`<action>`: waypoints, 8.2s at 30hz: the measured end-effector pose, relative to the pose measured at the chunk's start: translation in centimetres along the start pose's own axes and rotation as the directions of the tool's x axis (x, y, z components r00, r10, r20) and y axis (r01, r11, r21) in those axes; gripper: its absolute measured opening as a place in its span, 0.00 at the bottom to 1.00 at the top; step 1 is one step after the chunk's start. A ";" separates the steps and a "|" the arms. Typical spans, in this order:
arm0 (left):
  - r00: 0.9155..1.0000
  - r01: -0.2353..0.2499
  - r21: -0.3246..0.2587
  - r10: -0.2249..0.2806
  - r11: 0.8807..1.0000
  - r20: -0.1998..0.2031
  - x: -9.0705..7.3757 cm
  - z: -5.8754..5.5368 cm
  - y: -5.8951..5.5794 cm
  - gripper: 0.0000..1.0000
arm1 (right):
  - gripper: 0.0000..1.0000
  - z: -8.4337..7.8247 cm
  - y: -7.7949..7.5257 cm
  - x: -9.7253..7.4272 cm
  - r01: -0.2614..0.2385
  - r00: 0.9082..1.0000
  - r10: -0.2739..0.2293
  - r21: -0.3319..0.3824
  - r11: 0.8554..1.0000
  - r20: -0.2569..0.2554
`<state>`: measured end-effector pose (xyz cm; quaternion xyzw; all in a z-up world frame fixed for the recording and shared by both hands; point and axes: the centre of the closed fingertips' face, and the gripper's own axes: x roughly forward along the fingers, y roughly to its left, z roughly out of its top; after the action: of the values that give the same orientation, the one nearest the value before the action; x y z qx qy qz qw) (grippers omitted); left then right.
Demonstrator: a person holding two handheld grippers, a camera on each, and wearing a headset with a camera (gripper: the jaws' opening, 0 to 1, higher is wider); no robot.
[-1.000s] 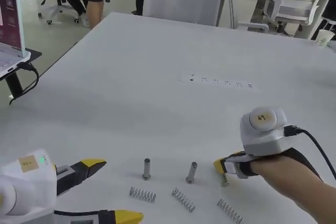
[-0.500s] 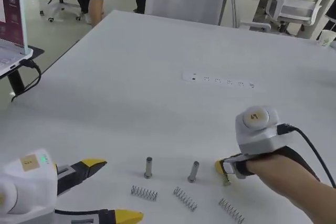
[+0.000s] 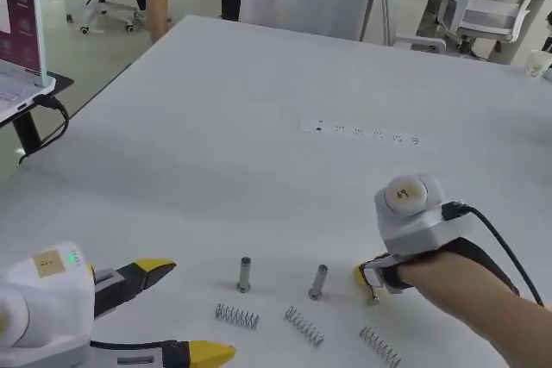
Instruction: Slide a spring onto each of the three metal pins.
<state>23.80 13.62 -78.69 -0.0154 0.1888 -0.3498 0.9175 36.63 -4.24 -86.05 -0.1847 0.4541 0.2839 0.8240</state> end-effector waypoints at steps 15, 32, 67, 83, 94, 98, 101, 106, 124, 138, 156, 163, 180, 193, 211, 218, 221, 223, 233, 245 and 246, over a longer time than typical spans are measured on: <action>1.000 -0.004 -0.005 0.004 1.000 0.004 -0.4 0.1 0.2 0.74 | 0.06 0.0 0.1 -0.1 -0.009 1.000 0.010 0.040 0.999 -0.024; 1.000 -0.006 0.002 0.006 1.000 0.008 -0.4 0.2 0.1 0.73 | 0.05 0.0 0.0 -0.9 -0.029 0.999 0.028 0.101 0.994 0.014; 1.000 0.013 0.027 -0.013 1.000 0.008 -0.2 0.7 -0.8 0.72 | 0.05 -0.6 0.6 -5.9 -0.033 0.975 0.017 0.069 0.997 0.220; 1.000 0.029 0.033 -0.029 0.999 0.003 0.0 1.0 -1.3 0.72 | 0.05 -1.4 0.8 -6.6 -0.027 0.972 0.016 0.044 0.999 0.236; 1.000 0.031 0.031 -0.031 0.999 0.002 0.0 0.5 -1.4 0.72 | 0.06 -2.0 1.1 -6.9 0.000 0.976 0.001 -0.004 1.000 0.220; 1.000 0.028 0.028 -0.028 0.999 0.004 0.0 0.5 -1.3 0.72 | 0.06 -2.0 1.0 -6.9 0.007 0.977 -0.004 -0.015 1.000 0.214; 1.000 0.028 0.031 -0.028 0.999 0.005 0.0 0.6 -1.3 0.72 | 0.06 -2.3 0.8 -6.9 0.018 0.978 -0.015 -0.016 1.000 0.207; 1.000 0.028 0.029 -0.028 0.999 0.002 0.0 0.4 -1.3 0.72 | 0.06 -2.3 0.7 -7.0 0.008 0.977 -0.004 -0.017 1.000 0.214; 1.000 0.028 0.026 -0.028 0.999 0.007 0.0 0.6 -1.5 0.72 | 0.06 -2.5 0.5 -6.7 0.020 0.978 -0.003 -0.080 0.997 0.208; 1.000 0.028 0.030 -0.028 0.999 0.007 0.0 0.6 -1.5 0.72 | 0.14 -2.9 0.2 -7.5 0.025 0.974 -0.013 -0.049 0.998 0.225; 0.999 0.032 0.029 -0.033 0.999 0.012 0.2 0.6 -1.7 0.72 | 0.13 -5.2 1.5 -8.6 -0.034 0.981 0.036 -0.013 0.999 0.192; 0.999 0.029 0.027 -0.030 0.999 0.016 0.1 0.6 -1.6 0.72 | 0.14 -4.9 3.3 -8.2 -0.075 0.982 0.082 -0.047 0.996 0.172; 0.999 0.032 0.024 -0.032 0.999 0.020 0.1 0.5 -1.4 0.72 | 0.16 -5.4 5.7 -5.0 -0.124 0.991 0.132 -0.166 0.978 0.038; 1.000 0.022 0.017 -0.022 1.000 0.020 0.1 0.4 -1.1 0.72 | 0.15 -6.2 5.6 -4.1 -0.137 0.991 0.135 -0.173 0.975 -0.023; 1.000 0.017 0.012 -0.017 1.000 0.017 -0.1 0.4 -1.2 0.71 | 0.08 -6.2 5.6 -4.0 -0.135 0.991 0.131 -0.150 0.979 -0.035; 1.000 0.010 0.013 -0.011 1.000 0.021 -0.4 0.5 -1.2 0.71 | 0.08 -6.3 5.7 -4.1 -0.133 0.991 0.131 -0.128 0.983 -0.026; 1.000 0.010 0.018 -0.011 1.000 0.022 -0.5 0.6 -1.3 0.71 | 0.08 -6.2 6.0 -4.5 -0.136 0.991 0.135 -0.123 0.983 -0.017; 1.000 0.008 0.019 -0.009 1.000 0.027 -0.5 0.7 -1.2 0.71 | 0.08 -6.1 6.0 -4.8 -0.132 0.991 0.132 -0.124 0.984 -0.006; 0.999 0.025 0.039 -0.026 0.999 0.033 -0.4 1.4 -1.9 0.70 | 0.08 -5.9 5.7 -6.6 -0.129 0.989 0.133 -0.069 0.989 0.071; 0.998 0.052 0.064 -0.055 0.997 0.035 0.0 2.3 -2.9 0.70 | 0.08 -3.9 6.7 -9.3 -0.150 0.972 0.154 -0.035 0.988 0.179; 0.998 0.057 0.065 -0.059 0.996 0.036 -0.1 2.4 -3.0 0.69 | 0.08 -3.5 6.9 -9.7 -0.151 0.969 0.155 -0.038 0.988 0.193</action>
<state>22.73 11.16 -75.92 0.0018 0.1595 -0.3819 0.9103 25.89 -3.80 -79.89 -0.1296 0.3807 0.3685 0.8381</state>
